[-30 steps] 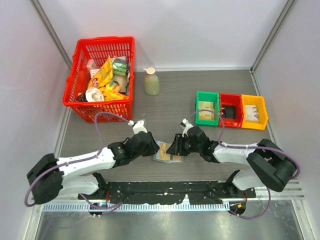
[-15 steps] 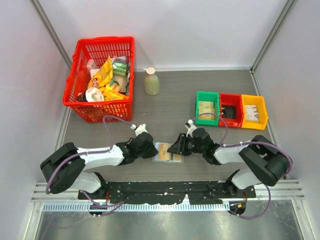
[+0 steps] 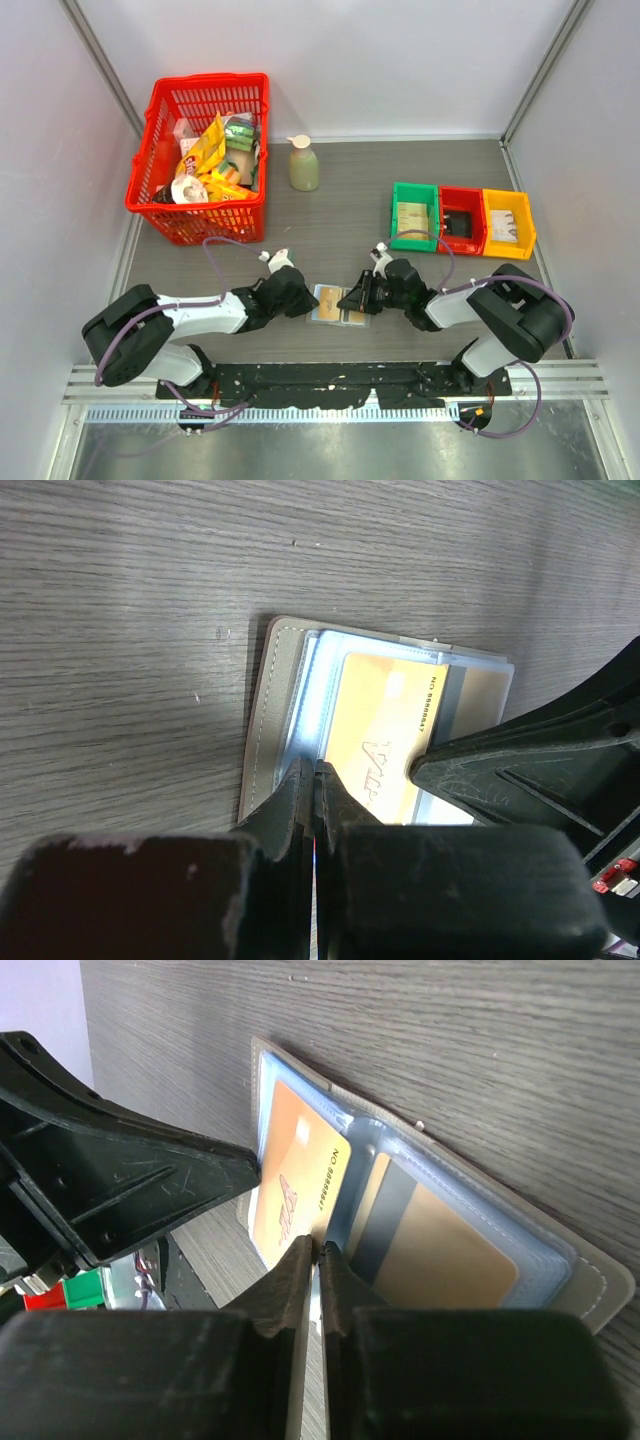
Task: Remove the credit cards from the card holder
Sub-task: Remove the credit card from the card holder.
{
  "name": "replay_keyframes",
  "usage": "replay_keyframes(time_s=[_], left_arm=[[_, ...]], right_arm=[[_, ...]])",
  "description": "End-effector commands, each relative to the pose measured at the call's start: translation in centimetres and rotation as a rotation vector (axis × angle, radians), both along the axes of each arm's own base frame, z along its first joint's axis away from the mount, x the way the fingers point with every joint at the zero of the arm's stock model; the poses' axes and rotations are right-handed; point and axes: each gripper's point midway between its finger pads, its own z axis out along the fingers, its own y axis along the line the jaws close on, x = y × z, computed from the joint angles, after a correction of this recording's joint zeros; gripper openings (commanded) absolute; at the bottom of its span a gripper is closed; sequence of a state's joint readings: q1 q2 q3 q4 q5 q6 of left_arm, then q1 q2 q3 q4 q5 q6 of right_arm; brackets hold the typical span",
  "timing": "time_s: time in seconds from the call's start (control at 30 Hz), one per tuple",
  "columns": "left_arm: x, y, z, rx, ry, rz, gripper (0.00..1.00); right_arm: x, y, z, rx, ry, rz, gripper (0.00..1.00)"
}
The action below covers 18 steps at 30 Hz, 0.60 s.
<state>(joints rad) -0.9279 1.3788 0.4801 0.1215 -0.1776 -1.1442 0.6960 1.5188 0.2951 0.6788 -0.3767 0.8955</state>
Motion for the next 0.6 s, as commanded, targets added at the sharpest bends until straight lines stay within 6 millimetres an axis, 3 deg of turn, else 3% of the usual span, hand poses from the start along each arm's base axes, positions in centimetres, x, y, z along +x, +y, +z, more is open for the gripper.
replay_keyframes(time_s=[0.0, 0.07, 0.33, 0.57], left_arm=[[-1.2, 1.4, -2.0, 0.06, 0.05, 0.0, 0.0], [-1.2, 1.6, -2.1, 0.065, 0.053, 0.003, 0.0], [-1.3, 2.3, -2.3, 0.086, 0.053, 0.025, 0.0], [-1.0, 2.0, -1.2, 0.075, 0.032, 0.016, 0.0]], right_arm=[[0.3, 0.1, 0.4, 0.02, -0.025, -0.011, 0.06], [0.4, 0.0, 0.4, 0.017, -0.027, -0.016, 0.01], [0.5, -1.6, 0.6, -0.013, -0.025, -0.033, 0.01], [0.7, -1.9, 1.3, -0.051, -0.05, -0.024, 0.01]])
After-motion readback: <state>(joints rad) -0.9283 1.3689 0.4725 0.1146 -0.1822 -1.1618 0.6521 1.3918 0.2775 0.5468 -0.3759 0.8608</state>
